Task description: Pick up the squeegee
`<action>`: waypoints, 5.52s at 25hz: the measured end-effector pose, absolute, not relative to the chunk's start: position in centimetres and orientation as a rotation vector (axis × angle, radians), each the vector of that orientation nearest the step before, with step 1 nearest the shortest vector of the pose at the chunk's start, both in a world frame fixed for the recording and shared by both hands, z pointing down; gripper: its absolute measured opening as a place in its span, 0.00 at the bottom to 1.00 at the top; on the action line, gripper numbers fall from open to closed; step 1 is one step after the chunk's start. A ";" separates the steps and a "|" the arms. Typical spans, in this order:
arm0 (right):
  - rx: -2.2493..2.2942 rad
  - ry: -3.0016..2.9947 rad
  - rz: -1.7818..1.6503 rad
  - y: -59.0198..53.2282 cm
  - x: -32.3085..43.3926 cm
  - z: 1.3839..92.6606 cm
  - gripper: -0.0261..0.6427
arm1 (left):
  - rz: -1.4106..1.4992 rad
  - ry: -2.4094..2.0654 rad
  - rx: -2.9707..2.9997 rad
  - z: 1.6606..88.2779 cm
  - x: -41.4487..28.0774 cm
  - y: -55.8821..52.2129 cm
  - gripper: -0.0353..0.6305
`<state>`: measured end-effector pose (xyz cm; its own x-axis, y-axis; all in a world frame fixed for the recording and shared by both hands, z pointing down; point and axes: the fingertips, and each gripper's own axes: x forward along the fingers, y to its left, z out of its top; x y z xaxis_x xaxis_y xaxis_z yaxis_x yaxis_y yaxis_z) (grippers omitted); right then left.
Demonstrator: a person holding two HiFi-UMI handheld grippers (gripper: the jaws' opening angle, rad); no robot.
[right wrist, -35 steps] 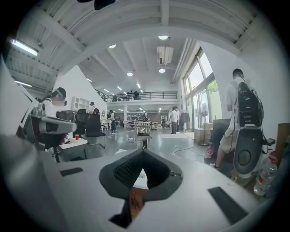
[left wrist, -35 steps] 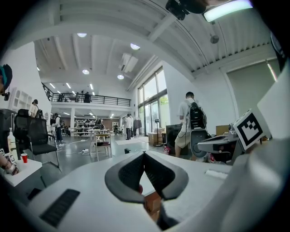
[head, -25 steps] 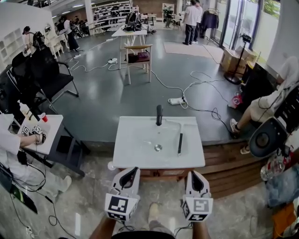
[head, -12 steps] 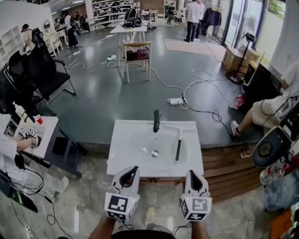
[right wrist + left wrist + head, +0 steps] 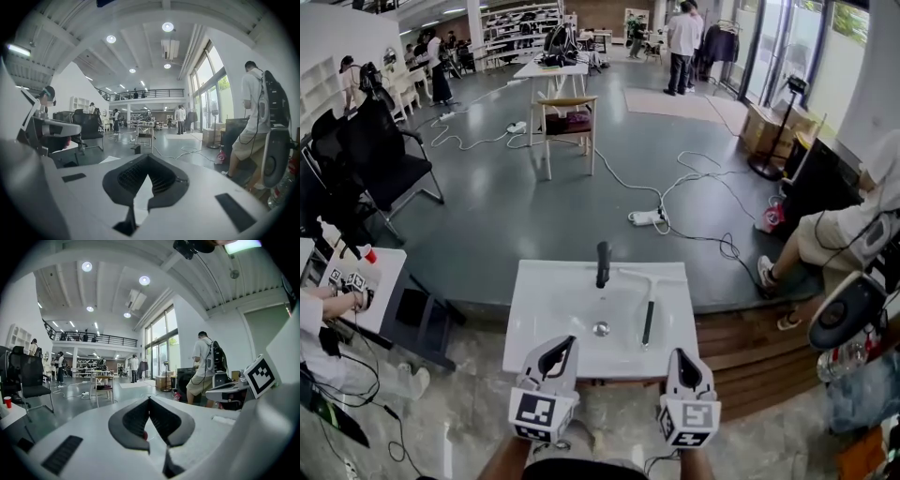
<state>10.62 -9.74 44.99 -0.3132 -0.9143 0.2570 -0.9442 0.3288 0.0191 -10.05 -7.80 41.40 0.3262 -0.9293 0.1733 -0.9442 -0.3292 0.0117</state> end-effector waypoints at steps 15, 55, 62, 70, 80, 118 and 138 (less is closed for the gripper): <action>1.773 -2.265 0.309 -17.7 10.1 49.5 0.03 | 0.312 -1.571 2.518 45.7 -9.8 -17.8 0.05; 1.616 -1.973 0.695 -32.7 9.7 73.5 0.30 | 0.559 -1.177 2.442 63.9 -6.5 -30.9 0.05; 1.531 -1.910 0.746 -33.2 9.0 76.8 0.34 | 0.562 -1.180 2.420 64.7 -7.2 -31.2 0.05; 1.521 -1.812 0.755 -33.7 8.8 78.1 0.23 | 0.562 -1.176 2.409 65.2 -7.2 -31.2 0.05; 1.585 -1.810 0.819 -33.8 9.4 77.7 0.16 | 0.572 -1.192 2.399 65.5 -8.0 -30.9 0.05; 1.764 -2.078 0.492 -26.4 11.8 53.4 0.16 | 0.369 -1.409 2.575 48.5 -7.3 -22.4 0.05; 1.762 -2.238 0.404 -8.2 15.7 47.5 0.16 | 0.301 -1.589 2.570 43.4 -4.0 -8.6 0.05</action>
